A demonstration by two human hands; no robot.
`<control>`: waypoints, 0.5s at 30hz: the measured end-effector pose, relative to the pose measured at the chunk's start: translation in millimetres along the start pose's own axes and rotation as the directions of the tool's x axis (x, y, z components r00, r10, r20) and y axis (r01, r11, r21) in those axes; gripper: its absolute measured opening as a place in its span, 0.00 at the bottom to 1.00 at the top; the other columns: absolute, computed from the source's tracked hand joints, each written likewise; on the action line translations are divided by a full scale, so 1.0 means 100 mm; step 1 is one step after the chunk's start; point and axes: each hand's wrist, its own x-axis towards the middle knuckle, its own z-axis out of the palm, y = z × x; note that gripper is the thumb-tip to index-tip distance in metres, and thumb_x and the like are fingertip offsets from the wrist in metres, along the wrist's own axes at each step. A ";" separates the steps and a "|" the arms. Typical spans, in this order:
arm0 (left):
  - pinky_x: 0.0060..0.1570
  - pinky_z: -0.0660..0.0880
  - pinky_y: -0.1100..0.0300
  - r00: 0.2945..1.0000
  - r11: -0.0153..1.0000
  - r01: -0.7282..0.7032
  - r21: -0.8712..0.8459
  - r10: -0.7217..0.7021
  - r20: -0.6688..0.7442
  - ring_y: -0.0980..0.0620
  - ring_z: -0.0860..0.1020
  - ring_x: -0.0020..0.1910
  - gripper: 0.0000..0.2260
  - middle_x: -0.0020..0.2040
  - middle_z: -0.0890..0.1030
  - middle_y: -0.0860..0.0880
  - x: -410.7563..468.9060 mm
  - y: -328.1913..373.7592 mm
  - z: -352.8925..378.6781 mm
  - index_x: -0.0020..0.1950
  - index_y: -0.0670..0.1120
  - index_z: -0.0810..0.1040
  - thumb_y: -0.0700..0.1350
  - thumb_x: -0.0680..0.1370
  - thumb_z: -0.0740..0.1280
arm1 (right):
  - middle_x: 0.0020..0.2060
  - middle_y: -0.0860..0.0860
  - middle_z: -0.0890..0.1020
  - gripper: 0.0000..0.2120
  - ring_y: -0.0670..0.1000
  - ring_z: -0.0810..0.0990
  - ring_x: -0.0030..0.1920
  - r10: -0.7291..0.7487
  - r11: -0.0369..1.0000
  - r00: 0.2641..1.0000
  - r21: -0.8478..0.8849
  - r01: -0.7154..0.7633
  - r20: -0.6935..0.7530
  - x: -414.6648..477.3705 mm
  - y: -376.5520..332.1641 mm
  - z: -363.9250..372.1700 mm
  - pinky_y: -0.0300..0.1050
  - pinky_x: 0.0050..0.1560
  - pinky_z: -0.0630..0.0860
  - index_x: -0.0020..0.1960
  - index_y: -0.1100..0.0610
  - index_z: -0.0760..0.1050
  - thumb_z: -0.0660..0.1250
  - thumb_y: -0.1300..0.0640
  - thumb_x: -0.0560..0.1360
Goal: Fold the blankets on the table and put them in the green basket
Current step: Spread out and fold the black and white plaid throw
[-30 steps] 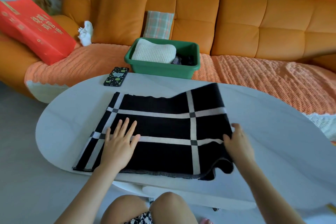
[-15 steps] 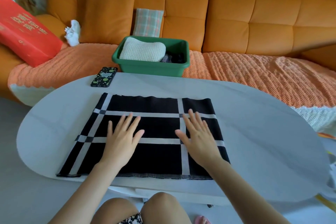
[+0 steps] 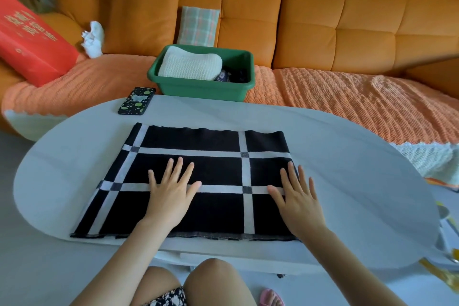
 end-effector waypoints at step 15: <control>0.72 0.41 0.45 0.981 0.978 -0.185 -0.100 0.178 -0.078 0.53 0.47 0.76 0.38 0.77 0.53 0.52 -0.16 0.48 0.11 0.76 0.55 0.52 0.69 0.71 0.32 | 0.74 0.53 0.59 0.30 0.55 0.59 0.74 -0.131 0.991 0.984 -0.056 0.125 -0.122 -0.26 0.26 -0.09 0.50 0.75 0.48 0.74 0.54 0.60 0.34 0.43 0.81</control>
